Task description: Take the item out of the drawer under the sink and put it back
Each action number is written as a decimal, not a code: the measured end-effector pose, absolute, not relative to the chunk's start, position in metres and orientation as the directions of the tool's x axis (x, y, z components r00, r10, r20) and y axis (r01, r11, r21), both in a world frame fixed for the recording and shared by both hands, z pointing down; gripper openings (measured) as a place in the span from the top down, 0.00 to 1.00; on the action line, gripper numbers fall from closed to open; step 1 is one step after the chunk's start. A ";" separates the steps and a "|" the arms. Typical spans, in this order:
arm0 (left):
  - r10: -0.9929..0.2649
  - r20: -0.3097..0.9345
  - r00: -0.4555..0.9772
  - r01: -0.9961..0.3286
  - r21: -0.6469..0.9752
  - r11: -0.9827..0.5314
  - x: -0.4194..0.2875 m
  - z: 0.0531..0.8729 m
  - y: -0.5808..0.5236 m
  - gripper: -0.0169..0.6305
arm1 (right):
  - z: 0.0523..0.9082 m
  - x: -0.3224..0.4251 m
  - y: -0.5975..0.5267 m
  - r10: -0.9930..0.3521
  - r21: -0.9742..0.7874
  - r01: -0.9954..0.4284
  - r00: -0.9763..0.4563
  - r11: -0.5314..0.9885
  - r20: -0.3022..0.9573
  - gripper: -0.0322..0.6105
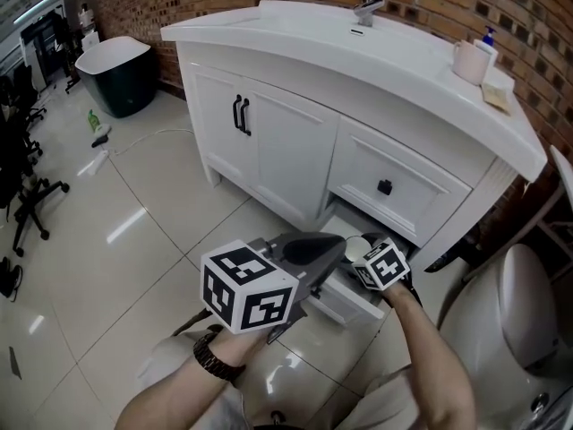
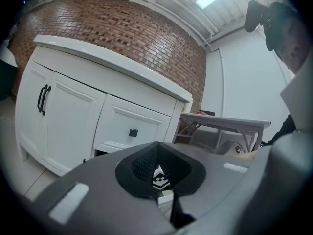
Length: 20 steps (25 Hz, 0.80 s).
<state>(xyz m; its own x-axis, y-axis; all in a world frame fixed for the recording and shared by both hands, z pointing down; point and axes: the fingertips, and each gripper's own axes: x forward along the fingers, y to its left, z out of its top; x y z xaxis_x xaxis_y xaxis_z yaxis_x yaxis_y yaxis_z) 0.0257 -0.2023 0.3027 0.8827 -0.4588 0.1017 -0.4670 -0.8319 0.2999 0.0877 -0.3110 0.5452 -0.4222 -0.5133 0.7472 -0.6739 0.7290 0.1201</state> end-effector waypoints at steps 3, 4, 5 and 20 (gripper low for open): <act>-0.456 0.089 0.885 -0.460 0.314 -0.831 0.025 0.301 -0.202 0.95 | 0.542 0.084 -0.311 -0.520 0.121 -0.665 -0.443 0.737 0.730 0.30; -0.454 0.088 0.887 -0.457 0.316 -0.832 0.026 0.300 -0.200 0.95 | 0.536 0.083 -0.310 -0.525 0.122 -0.659 -0.459 0.743 0.717 0.30; -0.451 0.089 0.888 -0.454 0.317 -0.833 0.028 0.300 -0.199 0.95 | 0.527 0.083 -0.309 -0.533 0.121 -0.655 -0.479 0.746 0.697 0.30; -0.432 0.078 0.898 -0.439 0.107 -0.892 0.033 0.286 -0.169 0.95 | 0.310 0.108 -0.170 -0.752 0.154 -0.737 -0.642 0.659 0.147 0.47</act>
